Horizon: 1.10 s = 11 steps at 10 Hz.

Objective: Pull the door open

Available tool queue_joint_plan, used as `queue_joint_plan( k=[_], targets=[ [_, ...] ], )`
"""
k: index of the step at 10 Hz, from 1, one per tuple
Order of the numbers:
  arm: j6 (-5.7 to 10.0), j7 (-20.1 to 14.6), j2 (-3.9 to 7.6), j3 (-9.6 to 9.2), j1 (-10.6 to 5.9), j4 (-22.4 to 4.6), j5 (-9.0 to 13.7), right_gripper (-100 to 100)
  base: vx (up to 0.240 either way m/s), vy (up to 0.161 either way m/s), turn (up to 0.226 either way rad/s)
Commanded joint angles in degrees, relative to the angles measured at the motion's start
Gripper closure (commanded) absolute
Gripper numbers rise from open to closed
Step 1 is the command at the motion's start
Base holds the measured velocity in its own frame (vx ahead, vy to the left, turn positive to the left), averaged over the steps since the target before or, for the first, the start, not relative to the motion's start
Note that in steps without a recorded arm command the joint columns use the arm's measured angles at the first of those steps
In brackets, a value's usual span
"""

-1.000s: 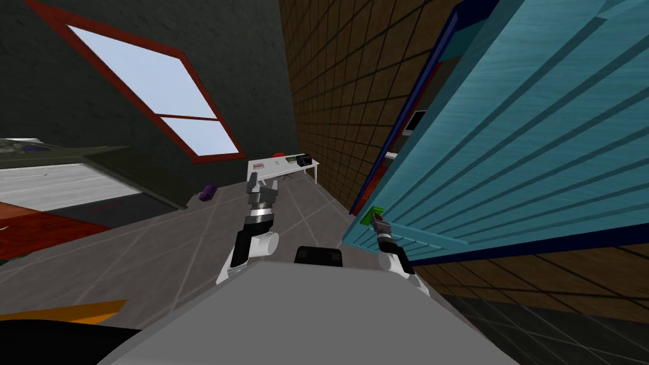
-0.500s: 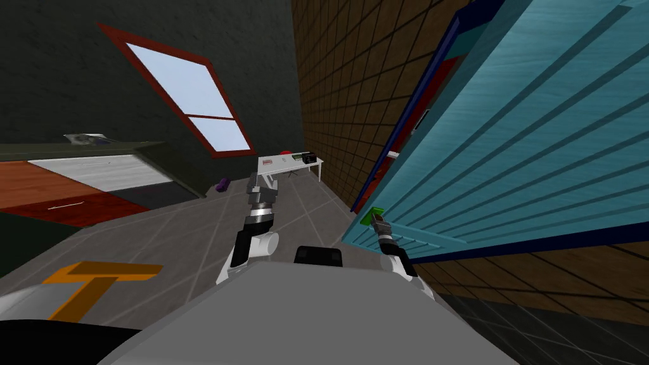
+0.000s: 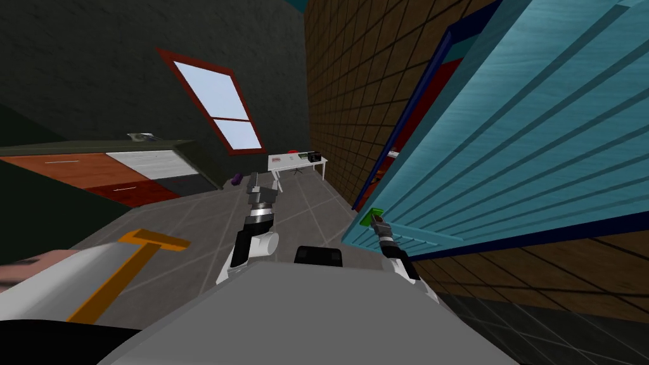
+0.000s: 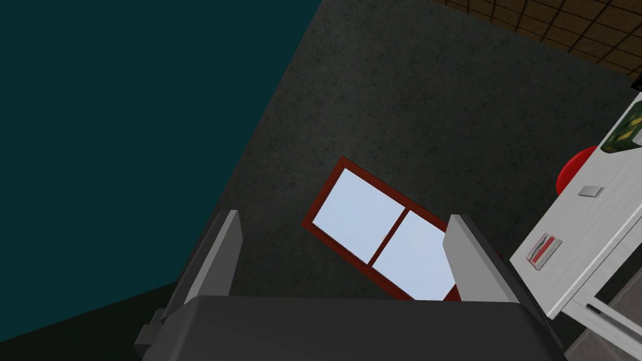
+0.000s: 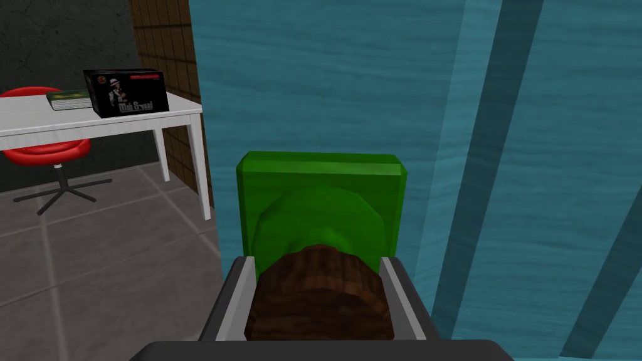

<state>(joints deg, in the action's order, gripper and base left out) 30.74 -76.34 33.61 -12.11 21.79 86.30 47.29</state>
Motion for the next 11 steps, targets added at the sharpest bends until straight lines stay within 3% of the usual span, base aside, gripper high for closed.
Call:
queue_joint_plan(
  k=[1,2,11],
  targets=[
    [0.66,-0.8,0.82,-0.40,0.28,0.3,-0.1,100,-0.188,-0.038,0.087],
    [0.28,-0.5,0.52,-0.35,0.21,0.1,-0.1,100,-0.081,-0.015,0.026],
    [4.32,-5.2,5.31,-3.62,2.14,0.4,-1.7,100,-0.197,-0.050,0.128]
  ],
)
